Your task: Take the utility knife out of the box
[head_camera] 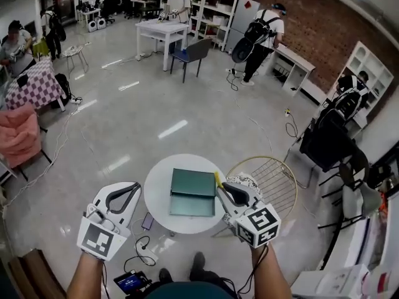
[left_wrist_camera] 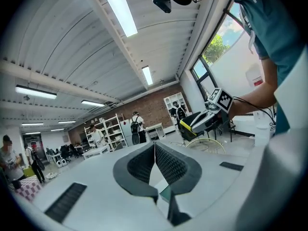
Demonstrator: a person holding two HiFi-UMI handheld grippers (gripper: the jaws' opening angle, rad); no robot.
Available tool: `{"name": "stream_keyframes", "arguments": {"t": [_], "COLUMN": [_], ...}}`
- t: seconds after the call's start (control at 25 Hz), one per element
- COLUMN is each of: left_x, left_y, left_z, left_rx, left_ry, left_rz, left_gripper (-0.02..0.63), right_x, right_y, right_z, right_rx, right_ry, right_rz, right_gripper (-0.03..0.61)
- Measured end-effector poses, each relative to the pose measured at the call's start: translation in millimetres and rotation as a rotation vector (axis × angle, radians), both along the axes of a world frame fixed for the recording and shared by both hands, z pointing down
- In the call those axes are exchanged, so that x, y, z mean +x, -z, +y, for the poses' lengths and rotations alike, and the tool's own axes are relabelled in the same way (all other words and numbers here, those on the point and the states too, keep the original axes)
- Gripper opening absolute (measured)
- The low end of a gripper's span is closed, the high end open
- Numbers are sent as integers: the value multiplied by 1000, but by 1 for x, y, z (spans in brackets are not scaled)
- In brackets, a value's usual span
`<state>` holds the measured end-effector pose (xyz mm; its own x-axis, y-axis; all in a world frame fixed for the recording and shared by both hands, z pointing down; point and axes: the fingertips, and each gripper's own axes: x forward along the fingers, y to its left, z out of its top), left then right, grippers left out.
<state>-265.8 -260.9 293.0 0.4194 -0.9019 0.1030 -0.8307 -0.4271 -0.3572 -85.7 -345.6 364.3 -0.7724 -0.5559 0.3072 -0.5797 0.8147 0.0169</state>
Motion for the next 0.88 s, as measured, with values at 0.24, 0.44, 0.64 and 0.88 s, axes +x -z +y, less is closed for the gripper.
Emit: {"name": "stream_keyframes", "arguments": {"t": [0.24,0.44,0.64,0.88], "left_x": [11,0,0,34], "left_y": [16,29,37,49], "left_z": [4,2,9,22], "left_rx": [-8,-8,-7,7], "left_ry": [-35,-75,-69,-88], "left_rz": [68,119,133,150], "left_gripper": [21,21,21,21], "right_x": [17,12,23,58], "right_y": [57,88,99,113], "right_z": [24,37,54,71], "right_rx": [17,29,39,45], "right_ry": [-8,-18,-31,-27], "right_rz": [-199,-310,-388,-408], "right_gripper": [67,67,67,67]}}
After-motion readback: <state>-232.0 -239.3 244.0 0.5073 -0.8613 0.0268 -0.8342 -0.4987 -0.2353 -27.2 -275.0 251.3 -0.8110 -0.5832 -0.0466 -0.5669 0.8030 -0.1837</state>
